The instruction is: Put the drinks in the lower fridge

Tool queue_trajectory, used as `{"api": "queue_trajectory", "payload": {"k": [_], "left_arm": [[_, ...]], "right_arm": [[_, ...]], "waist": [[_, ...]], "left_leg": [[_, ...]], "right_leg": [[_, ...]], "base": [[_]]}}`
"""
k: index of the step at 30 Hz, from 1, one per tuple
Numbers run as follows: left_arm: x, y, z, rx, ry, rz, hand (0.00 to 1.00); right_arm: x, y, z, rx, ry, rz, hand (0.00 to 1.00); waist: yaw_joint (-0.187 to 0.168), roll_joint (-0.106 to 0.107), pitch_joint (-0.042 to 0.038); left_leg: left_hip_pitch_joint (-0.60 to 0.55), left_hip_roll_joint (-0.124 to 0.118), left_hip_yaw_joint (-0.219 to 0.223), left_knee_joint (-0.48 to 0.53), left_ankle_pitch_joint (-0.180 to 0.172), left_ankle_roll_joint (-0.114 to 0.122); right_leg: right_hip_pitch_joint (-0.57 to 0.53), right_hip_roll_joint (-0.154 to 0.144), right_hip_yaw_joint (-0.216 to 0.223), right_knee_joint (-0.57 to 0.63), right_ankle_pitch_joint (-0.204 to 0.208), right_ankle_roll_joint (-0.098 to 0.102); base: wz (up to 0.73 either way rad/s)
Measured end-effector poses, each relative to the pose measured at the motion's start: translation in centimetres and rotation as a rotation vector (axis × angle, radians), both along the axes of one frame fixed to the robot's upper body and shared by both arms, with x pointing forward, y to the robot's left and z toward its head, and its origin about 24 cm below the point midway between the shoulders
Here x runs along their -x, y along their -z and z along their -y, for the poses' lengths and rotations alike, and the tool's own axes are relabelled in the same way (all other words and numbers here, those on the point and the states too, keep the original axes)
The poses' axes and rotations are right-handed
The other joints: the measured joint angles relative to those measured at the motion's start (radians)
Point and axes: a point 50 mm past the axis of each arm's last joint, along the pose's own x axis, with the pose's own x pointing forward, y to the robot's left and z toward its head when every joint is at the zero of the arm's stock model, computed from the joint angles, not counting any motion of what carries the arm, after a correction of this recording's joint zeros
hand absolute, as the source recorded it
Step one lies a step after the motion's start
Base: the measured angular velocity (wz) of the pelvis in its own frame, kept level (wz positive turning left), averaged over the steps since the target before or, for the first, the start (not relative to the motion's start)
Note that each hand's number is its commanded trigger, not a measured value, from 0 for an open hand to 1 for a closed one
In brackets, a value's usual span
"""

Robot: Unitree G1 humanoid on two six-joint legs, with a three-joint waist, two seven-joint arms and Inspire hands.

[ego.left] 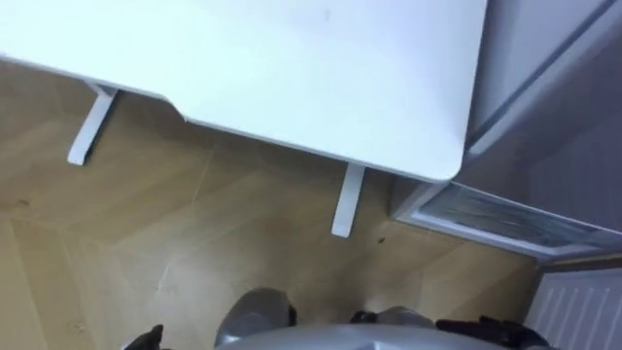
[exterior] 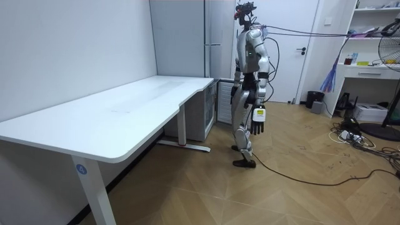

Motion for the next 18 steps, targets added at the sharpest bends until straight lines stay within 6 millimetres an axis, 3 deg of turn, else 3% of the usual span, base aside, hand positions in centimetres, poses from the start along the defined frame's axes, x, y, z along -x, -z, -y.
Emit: {"api": "queue_trajectory", "payload": {"k": [1,7,15,18], "left_arm": [[0.2,0.1,0.2,0.005,-0.023,0.001,0.0],[1.0,0.2,0.6,-0.029,-0.057,-0.009,0.0],[1.0,-0.1,-0.3,-0.07,-0.147,0.015,0.0],[0.9,-0.2,-0.8,-0.089,-0.185,0.027,0.0]], "right_arm": [[0.3,0.2,-0.4,-0.016,0.029,0.002,0.0],[0.1,0.6,-1.9,-0.024,0.048,0.026,0.0],[-1.6,0.1,-0.6,0.099,0.025,0.057,0.0],[-3.2,-0.5,0.2,0.167,0.0,0.112,0.0]], "waist": [[-0.003,-0.009,0.0034],[-0.037,-0.017,-0.0022],[-0.065,-0.015,-0.0015],[-0.089,-0.015,0.0015]], "left_leg": [[0.035,0.002,0.004,-0.025,0.001,0.001],[0.148,0.007,0.015,-0.106,0.002,0.004],[0.241,0.009,0.028,-0.161,0.007,0.011],[0.265,0.008,0.029,-0.187,0.012,0.02]], "right_leg": [[0.03,0.009,0.01,-0.025,0.007,0.004],[0.136,0.034,0.028,-0.103,0.029,0.019],[0.215,0.047,0.071,-0.17,0.051,0.035],[0.223,0.047,0.081,-0.174,0.055,0.038]], "base": [[-0.25],[-0.13],[-0.14],[-0.13]]}}
